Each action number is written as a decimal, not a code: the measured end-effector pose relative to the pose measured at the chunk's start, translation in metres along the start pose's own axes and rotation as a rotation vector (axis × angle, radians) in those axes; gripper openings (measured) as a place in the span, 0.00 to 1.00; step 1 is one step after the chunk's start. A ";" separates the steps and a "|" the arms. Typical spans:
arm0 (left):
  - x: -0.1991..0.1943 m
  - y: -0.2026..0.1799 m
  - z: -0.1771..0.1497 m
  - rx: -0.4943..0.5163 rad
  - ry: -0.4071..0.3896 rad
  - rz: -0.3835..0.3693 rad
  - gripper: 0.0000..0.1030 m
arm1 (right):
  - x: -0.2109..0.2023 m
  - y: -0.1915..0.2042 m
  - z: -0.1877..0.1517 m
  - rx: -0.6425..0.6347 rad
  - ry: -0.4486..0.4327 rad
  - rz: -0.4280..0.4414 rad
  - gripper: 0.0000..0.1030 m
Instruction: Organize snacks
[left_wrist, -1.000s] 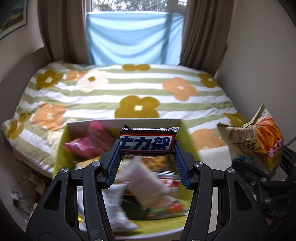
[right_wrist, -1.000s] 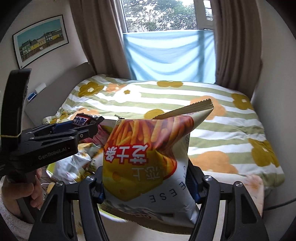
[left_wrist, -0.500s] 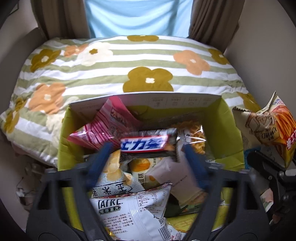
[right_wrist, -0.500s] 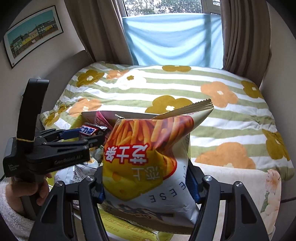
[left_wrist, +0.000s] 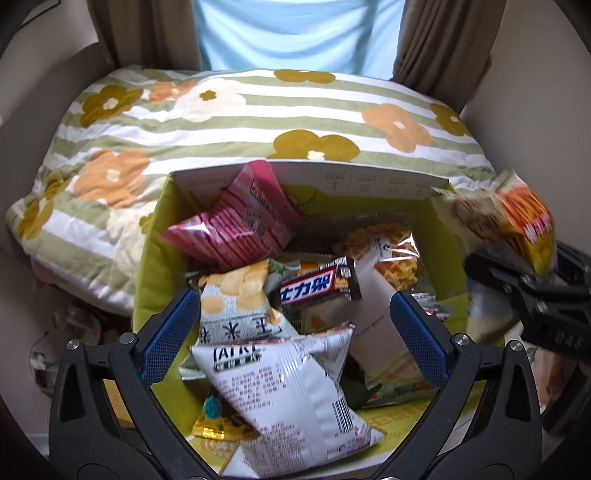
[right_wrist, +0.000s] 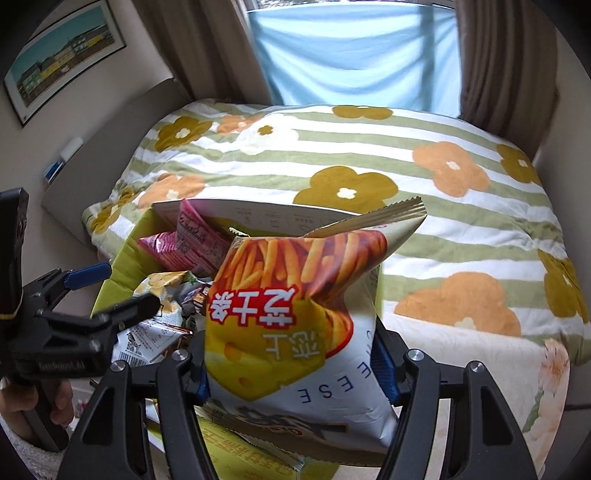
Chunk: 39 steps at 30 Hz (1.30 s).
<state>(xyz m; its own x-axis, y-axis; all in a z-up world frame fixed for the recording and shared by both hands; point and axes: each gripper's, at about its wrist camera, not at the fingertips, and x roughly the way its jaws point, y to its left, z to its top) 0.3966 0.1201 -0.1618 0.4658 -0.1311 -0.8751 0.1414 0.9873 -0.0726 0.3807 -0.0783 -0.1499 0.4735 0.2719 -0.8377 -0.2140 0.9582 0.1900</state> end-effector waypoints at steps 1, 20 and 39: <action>-0.002 0.001 -0.002 -0.005 0.001 0.000 0.99 | 0.002 0.002 0.002 -0.009 0.003 0.006 0.61; -0.031 0.006 -0.031 0.005 -0.031 -0.002 0.99 | -0.008 0.032 0.001 -0.090 -0.026 -0.074 0.99; -0.201 -0.067 -0.093 0.060 -0.394 0.026 1.00 | -0.205 0.022 -0.076 0.006 -0.369 -0.180 0.99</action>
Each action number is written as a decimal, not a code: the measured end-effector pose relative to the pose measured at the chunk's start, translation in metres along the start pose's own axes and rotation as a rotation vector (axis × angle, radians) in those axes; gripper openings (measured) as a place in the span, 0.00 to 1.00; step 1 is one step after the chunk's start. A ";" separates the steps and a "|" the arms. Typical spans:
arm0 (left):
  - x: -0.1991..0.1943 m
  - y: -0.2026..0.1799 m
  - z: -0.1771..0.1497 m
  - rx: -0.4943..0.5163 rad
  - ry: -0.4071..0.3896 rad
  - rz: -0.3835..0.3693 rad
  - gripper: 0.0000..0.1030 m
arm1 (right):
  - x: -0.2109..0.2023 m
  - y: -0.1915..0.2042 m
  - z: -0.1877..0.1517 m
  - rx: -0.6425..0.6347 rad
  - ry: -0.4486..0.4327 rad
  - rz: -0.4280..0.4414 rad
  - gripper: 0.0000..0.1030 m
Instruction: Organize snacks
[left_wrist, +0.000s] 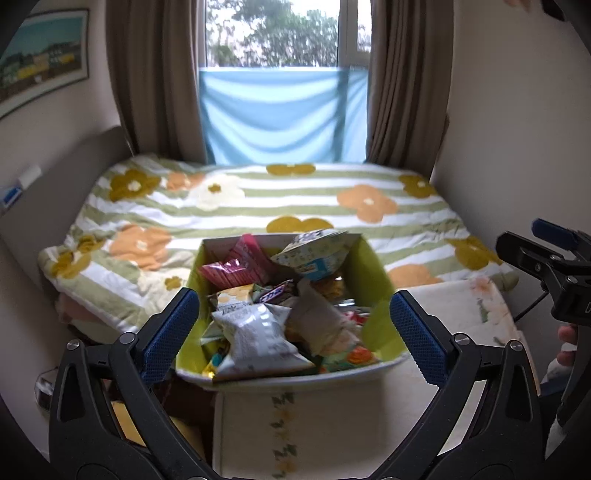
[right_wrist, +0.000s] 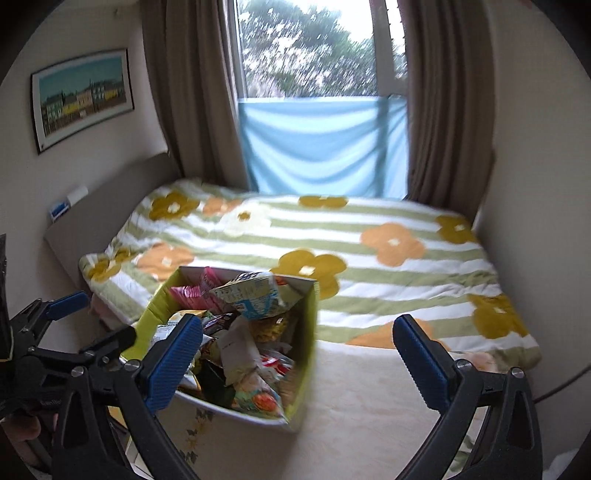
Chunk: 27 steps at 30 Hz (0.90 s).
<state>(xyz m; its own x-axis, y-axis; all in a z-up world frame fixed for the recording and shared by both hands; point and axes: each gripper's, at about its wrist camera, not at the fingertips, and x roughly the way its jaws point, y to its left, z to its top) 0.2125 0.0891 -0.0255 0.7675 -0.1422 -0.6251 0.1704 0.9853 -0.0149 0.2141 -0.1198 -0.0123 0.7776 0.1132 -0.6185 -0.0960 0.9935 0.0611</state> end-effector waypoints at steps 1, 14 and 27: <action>-0.014 -0.006 -0.004 -0.006 -0.016 0.002 0.99 | -0.012 -0.004 -0.003 0.004 -0.009 -0.014 0.99; -0.139 -0.059 -0.077 -0.008 -0.136 -0.003 1.00 | -0.150 -0.032 -0.089 0.050 -0.095 -0.138 0.99; -0.166 -0.069 -0.103 -0.022 -0.166 0.009 1.00 | -0.190 -0.031 -0.119 0.044 -0.154 -0.196 0.99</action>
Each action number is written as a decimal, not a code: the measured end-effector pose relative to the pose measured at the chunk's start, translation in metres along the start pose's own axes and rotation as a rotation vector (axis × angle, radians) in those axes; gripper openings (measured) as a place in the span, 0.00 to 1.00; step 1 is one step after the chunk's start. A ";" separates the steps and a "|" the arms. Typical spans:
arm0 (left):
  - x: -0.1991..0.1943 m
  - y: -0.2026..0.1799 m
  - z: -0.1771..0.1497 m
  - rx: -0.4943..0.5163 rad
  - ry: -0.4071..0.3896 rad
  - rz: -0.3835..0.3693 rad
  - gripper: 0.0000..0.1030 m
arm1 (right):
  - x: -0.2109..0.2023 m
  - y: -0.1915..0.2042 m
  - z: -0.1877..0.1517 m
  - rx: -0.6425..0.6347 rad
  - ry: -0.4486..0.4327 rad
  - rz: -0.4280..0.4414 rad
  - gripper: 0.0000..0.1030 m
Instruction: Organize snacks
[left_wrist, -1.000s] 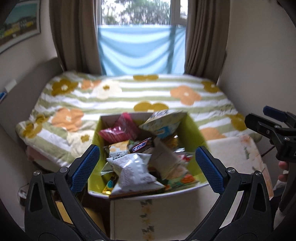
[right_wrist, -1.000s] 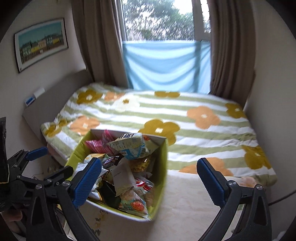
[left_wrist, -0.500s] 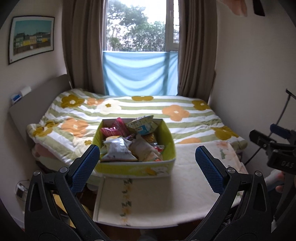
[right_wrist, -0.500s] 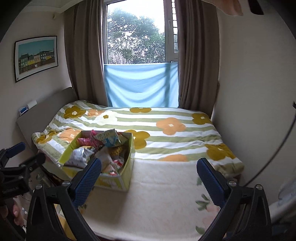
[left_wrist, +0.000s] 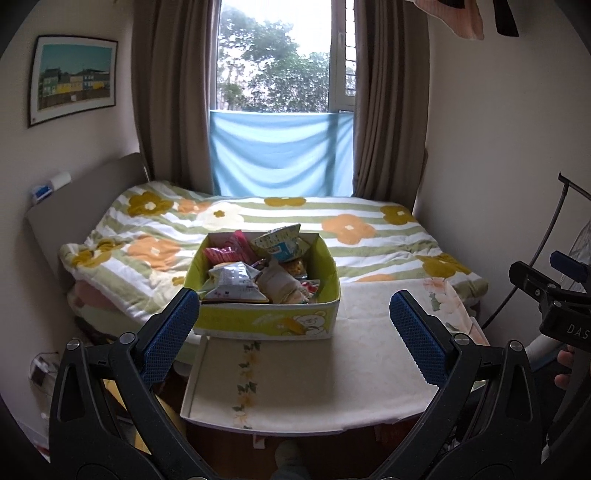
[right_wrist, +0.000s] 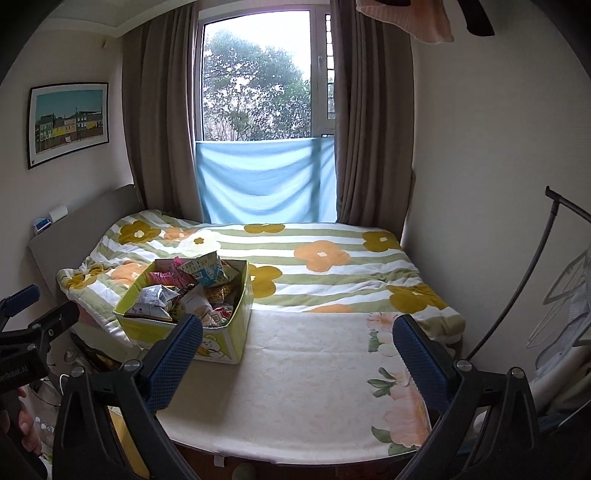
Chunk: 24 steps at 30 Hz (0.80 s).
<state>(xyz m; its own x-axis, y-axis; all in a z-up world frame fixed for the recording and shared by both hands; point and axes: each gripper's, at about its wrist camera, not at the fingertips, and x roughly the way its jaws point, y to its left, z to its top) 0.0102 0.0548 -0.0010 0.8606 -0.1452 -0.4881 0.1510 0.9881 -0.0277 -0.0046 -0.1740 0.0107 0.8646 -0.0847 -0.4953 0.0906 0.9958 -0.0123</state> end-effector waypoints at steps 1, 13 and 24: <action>-0.001 -0.001 0.000 0.002 -0.001 0.001 1.00 | -0.001 -0.001 0.000 0.004 -0.002 0.000 0.99; -0.003 -0.006 0.003 0.007 -0.016 -0.004 1.00 | -0.008 -0.001 -0.002 0.011 -0.021 -0.010 0.99; -0.002 -0.005 0.006 0.005 -0.021 -0.010 1.00 | -0.006 0.001 -0.002 0.019 -0.020 -0.018 0.99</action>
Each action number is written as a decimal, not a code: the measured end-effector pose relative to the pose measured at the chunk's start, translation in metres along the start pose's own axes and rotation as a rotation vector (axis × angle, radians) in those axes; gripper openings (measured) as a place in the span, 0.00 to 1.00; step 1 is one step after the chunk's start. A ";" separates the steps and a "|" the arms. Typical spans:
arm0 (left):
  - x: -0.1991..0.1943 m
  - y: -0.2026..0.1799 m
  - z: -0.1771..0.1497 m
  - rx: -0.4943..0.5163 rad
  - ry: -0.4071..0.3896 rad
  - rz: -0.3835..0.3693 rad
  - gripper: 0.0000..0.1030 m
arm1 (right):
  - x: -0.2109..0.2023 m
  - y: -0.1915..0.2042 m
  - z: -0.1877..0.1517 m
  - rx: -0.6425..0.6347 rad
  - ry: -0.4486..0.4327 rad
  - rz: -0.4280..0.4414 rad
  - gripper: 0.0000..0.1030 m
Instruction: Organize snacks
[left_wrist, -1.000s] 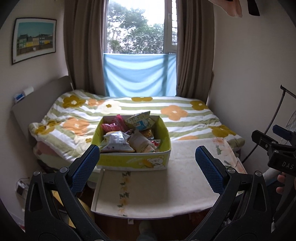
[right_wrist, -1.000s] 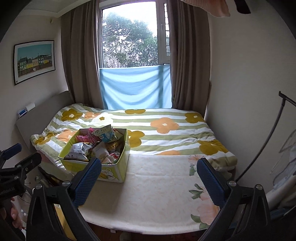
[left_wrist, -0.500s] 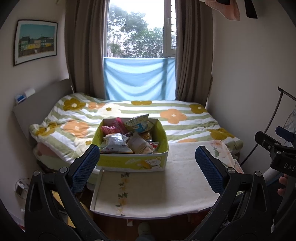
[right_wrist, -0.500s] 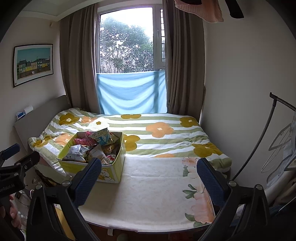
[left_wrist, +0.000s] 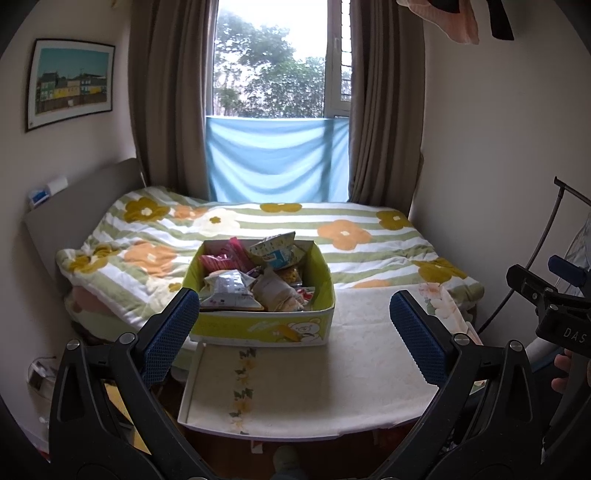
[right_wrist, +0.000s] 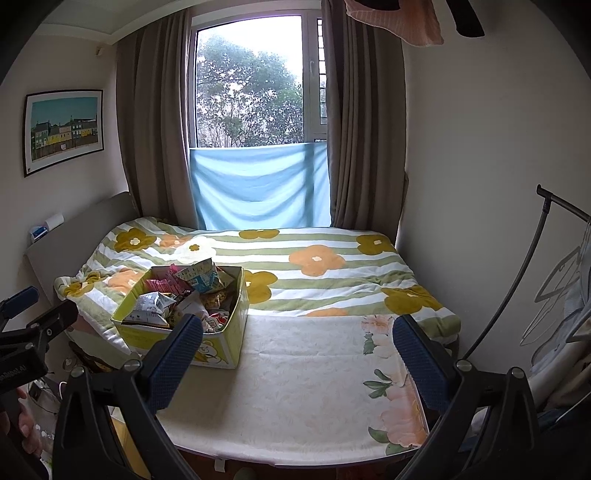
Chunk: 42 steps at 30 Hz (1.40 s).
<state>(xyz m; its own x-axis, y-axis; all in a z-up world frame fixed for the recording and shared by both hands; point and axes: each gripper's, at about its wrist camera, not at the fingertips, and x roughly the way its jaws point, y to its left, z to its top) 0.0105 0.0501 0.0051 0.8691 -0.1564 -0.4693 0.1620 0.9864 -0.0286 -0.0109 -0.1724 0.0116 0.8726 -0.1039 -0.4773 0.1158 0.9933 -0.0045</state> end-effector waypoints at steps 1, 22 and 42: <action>0.000 0.000 0.000 0.001 0.000 0.002 1.00 | 0.000 0.000 0.000 0.000 0.000 0.000 0.99; 0.002 0.002 0.002 0.000 0.000 0.007 1.00 | 0.002 0.001 0.002 0.001 0.003 0.001 0.99; -0.002 -0.002 0.000 0.008 -0.041 0.034 1.00 | 0.005 0.002 0.000 0.006 0.007 0.001 0.99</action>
<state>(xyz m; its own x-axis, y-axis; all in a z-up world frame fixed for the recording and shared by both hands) 0.0081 0.0486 0.0061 0.8927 -0.1245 -0.4331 0.1354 0.9908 -0.0056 -0.0066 -0.1709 0.0094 0.8696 -0.1026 -0.4831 0.1177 0.9931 0.0009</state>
